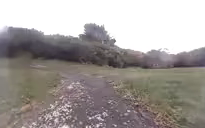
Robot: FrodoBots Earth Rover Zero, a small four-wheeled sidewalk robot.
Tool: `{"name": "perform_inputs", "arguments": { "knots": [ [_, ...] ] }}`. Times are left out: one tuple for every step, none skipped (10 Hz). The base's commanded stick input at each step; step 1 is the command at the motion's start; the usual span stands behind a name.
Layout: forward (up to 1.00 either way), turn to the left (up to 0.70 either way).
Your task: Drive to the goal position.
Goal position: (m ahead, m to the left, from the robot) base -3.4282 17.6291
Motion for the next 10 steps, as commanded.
{"name": "perform_inputs", "arguments": {
  "knots": [
    [0.70,0.35],
    [0.70,0.35],
    [0.65,0.00],
    [0.34,0.00],
    [0.04,0.00],
    [0.00,0.00],
    [0.00,0.00],
    [0.00,0.00],
    [0.00,0.00],
    [0.00,0.00]
  ]
}}
